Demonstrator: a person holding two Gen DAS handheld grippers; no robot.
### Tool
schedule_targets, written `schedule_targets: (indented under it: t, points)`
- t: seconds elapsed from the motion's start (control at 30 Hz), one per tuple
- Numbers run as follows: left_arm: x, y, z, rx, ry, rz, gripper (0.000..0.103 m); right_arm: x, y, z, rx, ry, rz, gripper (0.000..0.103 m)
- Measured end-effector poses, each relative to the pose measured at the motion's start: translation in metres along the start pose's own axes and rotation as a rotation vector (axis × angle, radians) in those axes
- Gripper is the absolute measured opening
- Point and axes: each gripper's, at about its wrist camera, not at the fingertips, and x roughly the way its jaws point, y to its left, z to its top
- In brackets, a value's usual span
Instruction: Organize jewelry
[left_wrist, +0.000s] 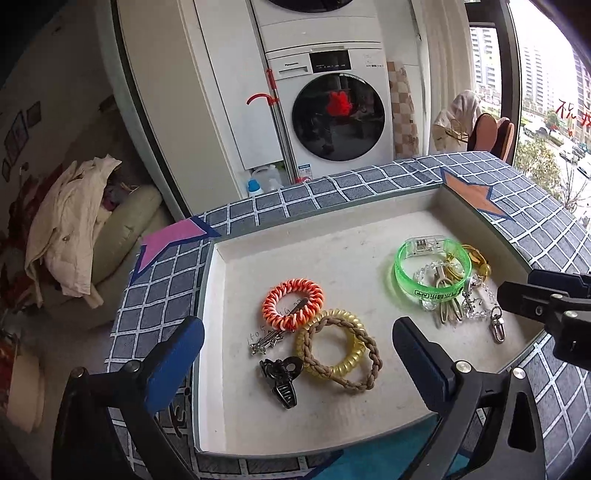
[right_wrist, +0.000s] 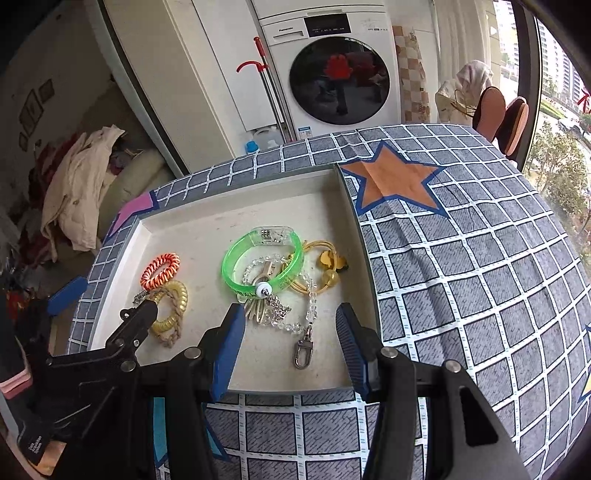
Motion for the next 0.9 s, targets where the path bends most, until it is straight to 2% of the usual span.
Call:
schedule_targets:
  t: [0.03, 0.1, 0.17, 0.63, 0.67, 0.7, 0.9]
  points:
    - [0.0, 0.002, 0.0, -0.008, 0.008, -0.003, 0.103, 0.001, 0.001, -0.001, -0.007, 0.004, -0.004, 0.057]
    - [0.001, 0.005, -0.001, -0.018, 0.022, -0.007, 0.103, 0.001, 0.003, -0.001, -0.018, 0.001, -0.012, 0.07]
    - [0.0, 0.009, -0.003, -0.027, 0.032, -0.006, 0.103, 0.0, 0.004, -0.002, -0.026, -0.007, -0.016, 0.079]
    - [-0.016, 0.022, -0.021, -0.073, 0.047, 0.002, 0.103, -0.013, 0.019, -0.014, -0.085, -0.073, -0.055, 0.09]
    - [-0.018, 0.023, -0.022, -0.077, 0.047, 0.0, 0.103, -0.015, 0.019, -0.015, -0.085, -0.086, -0.06, 0.094]
    - [-0.019, 0.024, -0.023, -0.082, 0.046, -0.001, 0.103, -0.016, 0.02, -0.017, -0.089, -0.102, -0.064, 0.103]
    - [-0.032, 0.031, -0.034, -0.13, 0.039, -0.01, 0.103, -0.024, 0.03, -0.027, -0.155, -0.138, -0.08, 0.103]
